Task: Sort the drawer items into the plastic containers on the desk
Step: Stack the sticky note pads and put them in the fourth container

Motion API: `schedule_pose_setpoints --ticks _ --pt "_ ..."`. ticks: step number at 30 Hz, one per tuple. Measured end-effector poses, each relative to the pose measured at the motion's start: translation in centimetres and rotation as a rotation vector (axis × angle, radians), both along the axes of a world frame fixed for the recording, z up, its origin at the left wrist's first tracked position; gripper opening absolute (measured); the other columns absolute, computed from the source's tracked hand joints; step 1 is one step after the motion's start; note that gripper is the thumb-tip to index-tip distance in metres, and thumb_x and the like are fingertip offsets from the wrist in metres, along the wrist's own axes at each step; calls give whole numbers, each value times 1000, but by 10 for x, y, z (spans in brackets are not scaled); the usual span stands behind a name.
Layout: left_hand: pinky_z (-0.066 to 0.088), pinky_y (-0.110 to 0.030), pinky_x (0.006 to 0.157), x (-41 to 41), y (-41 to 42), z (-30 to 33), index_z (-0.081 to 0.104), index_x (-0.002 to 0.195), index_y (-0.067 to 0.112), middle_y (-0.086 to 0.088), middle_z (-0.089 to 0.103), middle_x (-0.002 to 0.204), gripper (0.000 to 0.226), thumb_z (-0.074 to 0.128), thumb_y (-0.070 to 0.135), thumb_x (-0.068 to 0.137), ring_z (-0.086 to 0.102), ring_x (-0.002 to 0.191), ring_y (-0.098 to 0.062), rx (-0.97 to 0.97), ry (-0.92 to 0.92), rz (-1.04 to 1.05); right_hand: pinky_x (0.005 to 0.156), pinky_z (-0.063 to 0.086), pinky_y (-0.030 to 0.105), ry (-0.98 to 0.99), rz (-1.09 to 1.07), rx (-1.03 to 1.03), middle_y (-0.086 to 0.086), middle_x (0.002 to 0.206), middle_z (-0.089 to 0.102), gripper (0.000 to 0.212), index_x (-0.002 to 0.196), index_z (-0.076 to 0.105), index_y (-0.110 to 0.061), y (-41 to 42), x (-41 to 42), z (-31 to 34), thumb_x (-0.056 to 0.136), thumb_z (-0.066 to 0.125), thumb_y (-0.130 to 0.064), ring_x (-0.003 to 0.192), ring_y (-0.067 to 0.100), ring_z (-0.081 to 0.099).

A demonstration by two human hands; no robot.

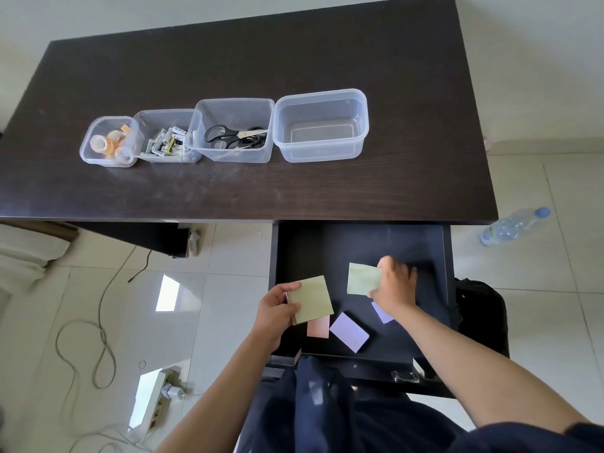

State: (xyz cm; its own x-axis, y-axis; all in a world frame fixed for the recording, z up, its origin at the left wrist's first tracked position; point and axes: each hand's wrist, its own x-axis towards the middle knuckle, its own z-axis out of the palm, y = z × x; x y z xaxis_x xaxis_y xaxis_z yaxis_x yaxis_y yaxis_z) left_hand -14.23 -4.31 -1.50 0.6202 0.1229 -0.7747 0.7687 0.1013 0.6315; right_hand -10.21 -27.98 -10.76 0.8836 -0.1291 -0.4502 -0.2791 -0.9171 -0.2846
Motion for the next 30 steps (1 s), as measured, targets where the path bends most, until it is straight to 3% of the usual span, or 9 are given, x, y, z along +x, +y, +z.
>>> schedule_pose_setpoints --ticks 3,5,7,12,16,20,22,25,30 --pt "54 -45 86 0 1 -1 64 100 16 -6 58 109 37 49 -15 87 58 101 -25 16 2 -8 87 42 39 -65 -92 284 3 96 61 35 96 41 -18 0 -15 8 78 69 -9 92 29 56" --pt "54 -45 87 -1 1 -1 63 100 17 -5 58 108 37 49 -14 88 58 99 -23 19 2 -18 65 42 33 -68 -179 451 0 94 60 31 97 43 -18 0 -23 17 80 67 -7 85 26 56" --pt "54 -44 85 -3 0 -1 63 103 15 -4 58 107 36 49 -14 88 58 98 -22 10 1 -27 60 41 29 -119 -268 553 -2 91 61 32 104 47 -17 1 -27 29 81 66 -7 78 22 58" --pt "54 -42 82 -6 -3 0 63 105 14 -5 58 107 36 48 -14 88 59 97 -22 -43 -21 -41 65 44 7 -217 -442 801 -5 91 67 25 106 59 -19 2 -30 72 83 68 -11 87 5 61" --pt "57 -33 70 -7 -8 8 61 108 12 -10 61 108 37 46 -15 88 61 93 -23 -127 -83 -75 66 47 12 -183 -387 968 -5 91 70 12 91 70 -20 9 -29 103 85 67 -9 83 7 64" --pt "56 -33 69 -6 -15 18 62 108 14 -9 65 106 38 46 -15 88 62 91 -23 -199 -137 -140 59 45 11 -105 -315 965 -4 95 70 14 98 69 -15 29 -30 114 84 69 -12 67 -4 62" --pt "57 -35 71 -6 -17 22 60 109 13 -9 66 106 37 46 -14 89 62 94 -26 -229 -166 -164 67 45 15 -200 -341 860 -6 96 67 20 100 65 -23 39 -32 110 81 72 -18 77 1 61" --pt "57 -41 76 -6 -18 28 57 116 16 -11 64 109 39 51 -10 87 61 97 -28 -311 -204 -142 70 45 8 -296 -469 846 -7 103 60 38 112 59 -25 49 -35 109 78 75 -21 90 5 59" --pt "57 -38 73 -5 -23 39 48 132 24 -12 63 111 53 43 -11 92 62 96 -27 -332 -231 -113 77 46 17 -132 -492 1005 -7 123 56 44 127 49 -27 57 -40 113 87 66 -28 106 5 56"
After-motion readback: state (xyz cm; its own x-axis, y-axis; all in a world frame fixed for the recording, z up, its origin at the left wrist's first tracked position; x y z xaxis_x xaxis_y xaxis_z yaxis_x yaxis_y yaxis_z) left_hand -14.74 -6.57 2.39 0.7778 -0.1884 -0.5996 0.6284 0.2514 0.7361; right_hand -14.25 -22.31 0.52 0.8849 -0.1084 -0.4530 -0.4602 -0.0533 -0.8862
